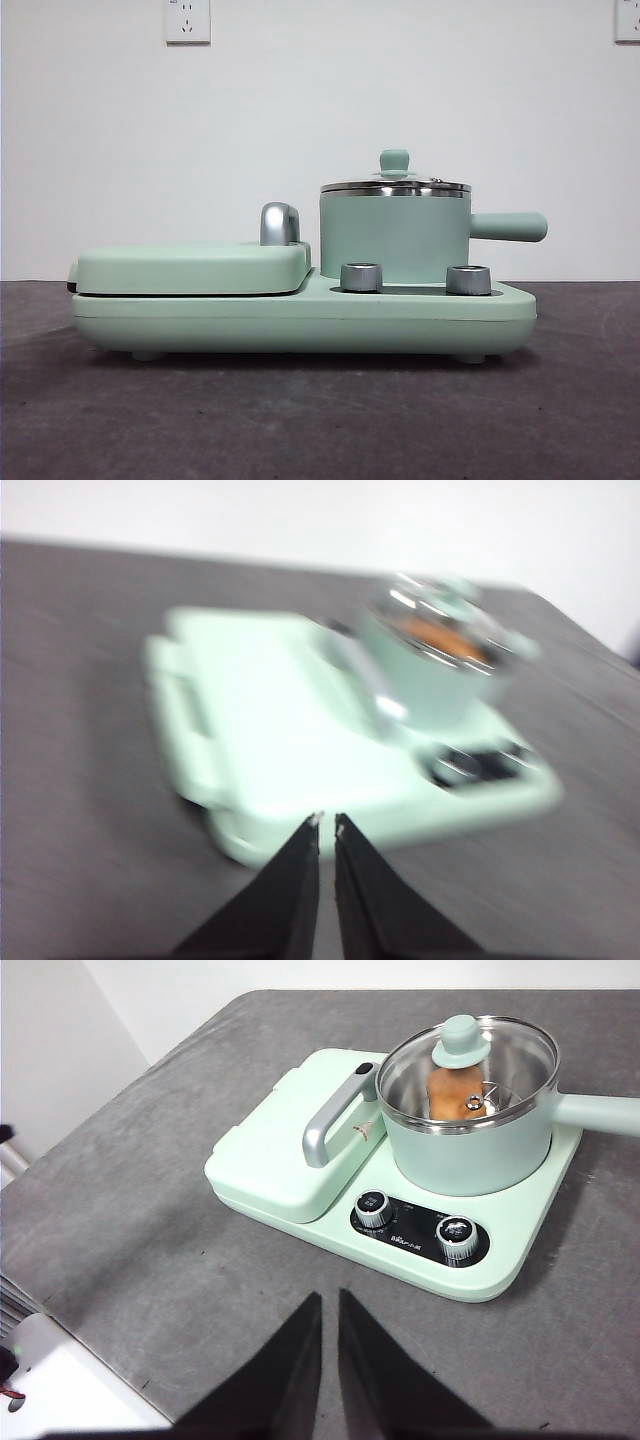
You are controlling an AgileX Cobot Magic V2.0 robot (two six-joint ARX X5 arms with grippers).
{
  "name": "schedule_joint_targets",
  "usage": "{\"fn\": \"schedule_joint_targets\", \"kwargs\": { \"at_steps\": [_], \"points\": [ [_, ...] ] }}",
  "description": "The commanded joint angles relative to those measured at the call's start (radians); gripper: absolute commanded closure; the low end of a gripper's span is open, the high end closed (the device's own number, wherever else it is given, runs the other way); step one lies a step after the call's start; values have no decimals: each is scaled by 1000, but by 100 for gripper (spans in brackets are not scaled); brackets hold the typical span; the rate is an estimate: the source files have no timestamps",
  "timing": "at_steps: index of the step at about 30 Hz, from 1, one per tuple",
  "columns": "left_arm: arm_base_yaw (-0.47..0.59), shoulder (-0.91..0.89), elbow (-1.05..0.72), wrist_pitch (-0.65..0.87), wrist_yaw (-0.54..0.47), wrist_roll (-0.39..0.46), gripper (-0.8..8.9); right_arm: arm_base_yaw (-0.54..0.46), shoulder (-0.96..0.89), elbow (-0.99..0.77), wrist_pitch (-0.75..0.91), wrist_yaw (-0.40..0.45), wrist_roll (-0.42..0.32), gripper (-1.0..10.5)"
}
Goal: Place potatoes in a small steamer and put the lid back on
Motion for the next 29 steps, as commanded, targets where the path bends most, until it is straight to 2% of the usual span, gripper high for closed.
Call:
{"fn": "schedule_joint_targets", "kwargs": {
  "at_steps": [1, 6, 12, 17, 29],
  "points": [
    [123, -60, -138, 167, 0, 140, 789, 5, 4, 6, 11, 0, -9, 922],
    [272, -156, -400, 347, -5, 167, 789, 5, 4, 6, 11, 0, -10, 922],
    [307, -211, -566, 362, -6, 170, 789, 5, 4, 6, 10, 0, -10, 922],
    [310, -212, -582, 449, -9, 255, 789, 5, 4, 7, 11, 0, -10, 922],
    [311, -212, -600, 464, -8, 243, 789, 5, 4, 7, 11, 0, -9, 922]
  ]
}}
